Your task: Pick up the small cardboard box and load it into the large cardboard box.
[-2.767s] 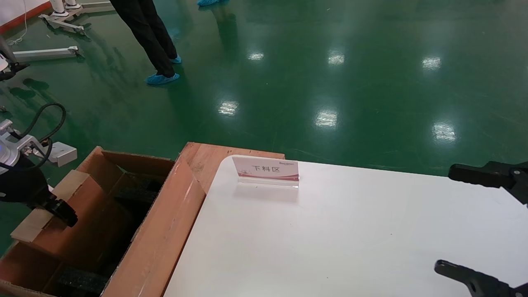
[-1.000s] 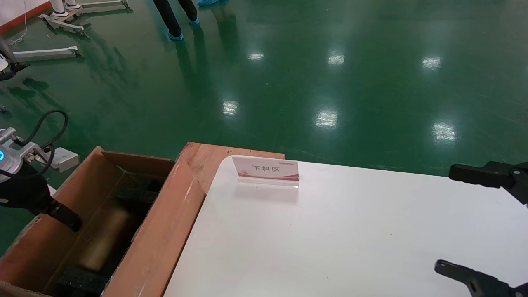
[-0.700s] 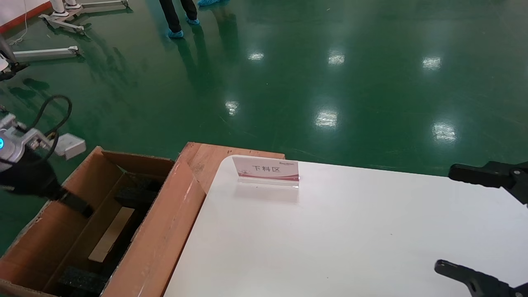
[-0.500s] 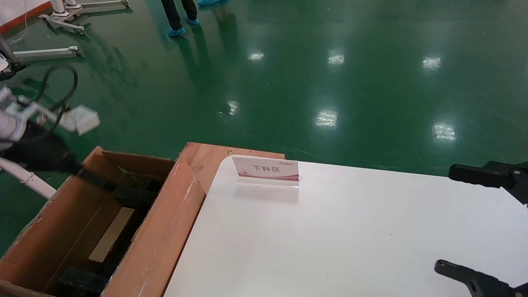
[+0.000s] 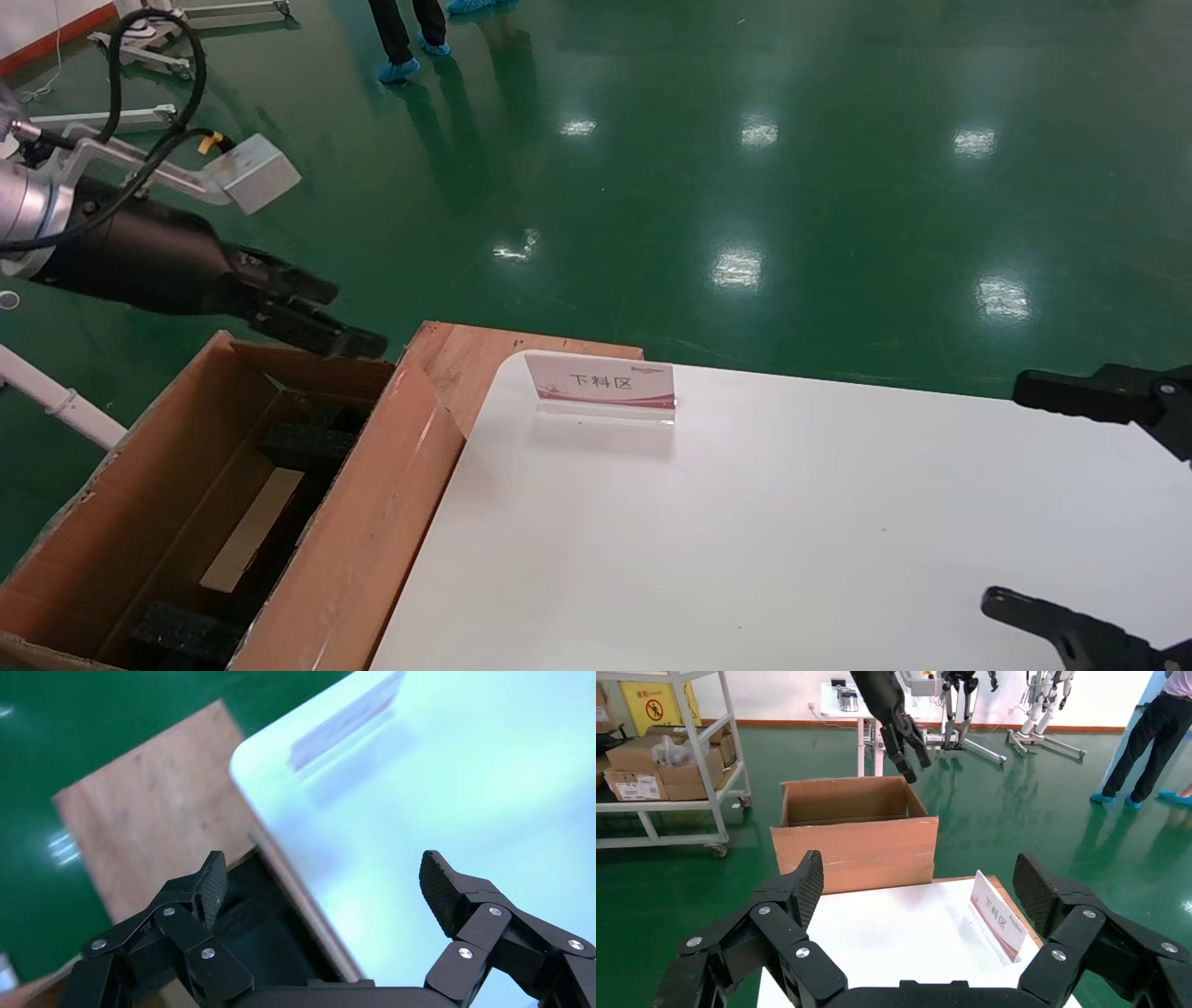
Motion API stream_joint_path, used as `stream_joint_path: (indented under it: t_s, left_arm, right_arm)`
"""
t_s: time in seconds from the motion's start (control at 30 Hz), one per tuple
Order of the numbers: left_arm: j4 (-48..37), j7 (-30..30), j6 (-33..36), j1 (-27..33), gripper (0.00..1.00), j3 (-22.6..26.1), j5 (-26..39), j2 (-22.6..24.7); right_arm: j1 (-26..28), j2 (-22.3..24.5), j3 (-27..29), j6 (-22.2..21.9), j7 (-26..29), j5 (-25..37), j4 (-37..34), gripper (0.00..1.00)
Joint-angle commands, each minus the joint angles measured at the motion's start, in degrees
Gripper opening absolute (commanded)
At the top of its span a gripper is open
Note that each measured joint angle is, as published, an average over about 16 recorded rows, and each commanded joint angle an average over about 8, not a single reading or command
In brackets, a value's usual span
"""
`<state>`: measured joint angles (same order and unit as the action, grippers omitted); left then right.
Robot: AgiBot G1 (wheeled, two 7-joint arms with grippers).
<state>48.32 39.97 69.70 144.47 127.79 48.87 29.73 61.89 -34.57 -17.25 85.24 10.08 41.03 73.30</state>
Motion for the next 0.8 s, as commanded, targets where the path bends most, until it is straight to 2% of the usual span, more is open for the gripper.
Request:
stream_joint_path:
  t_s: [0.03,0.17,0.27,0.8]
  left_arm:
    - [0.4,-1.2,0.2,0.3,1.0,-0.5,-1.1,-0.2]
    - [1.2,-2.3,0.7,-1.7,1.0,-3.6,-1.7,-0.3]
    - [2.2,-3.5,1.3,-4.8,1.0,-8.0,-2.1,-0.1]
    - [8.8,-10.8,5.5,-27.1,1.0,-37.5,-3.5,1.4]
  right_arm:
    - [0.0,0.0,0.0,0.0,0.0,0.0,0.0,1.0]
    - [0.0,0.0,0.0,0.0,0.0,0.0,0.0,1.0]
    - [0.0,0.0,0.0,0.0,0.0,0.0,0.0,1.0]
    - [0.0,0.0,-0.1,0.0,0.0,0.0,-0.1,1.0]
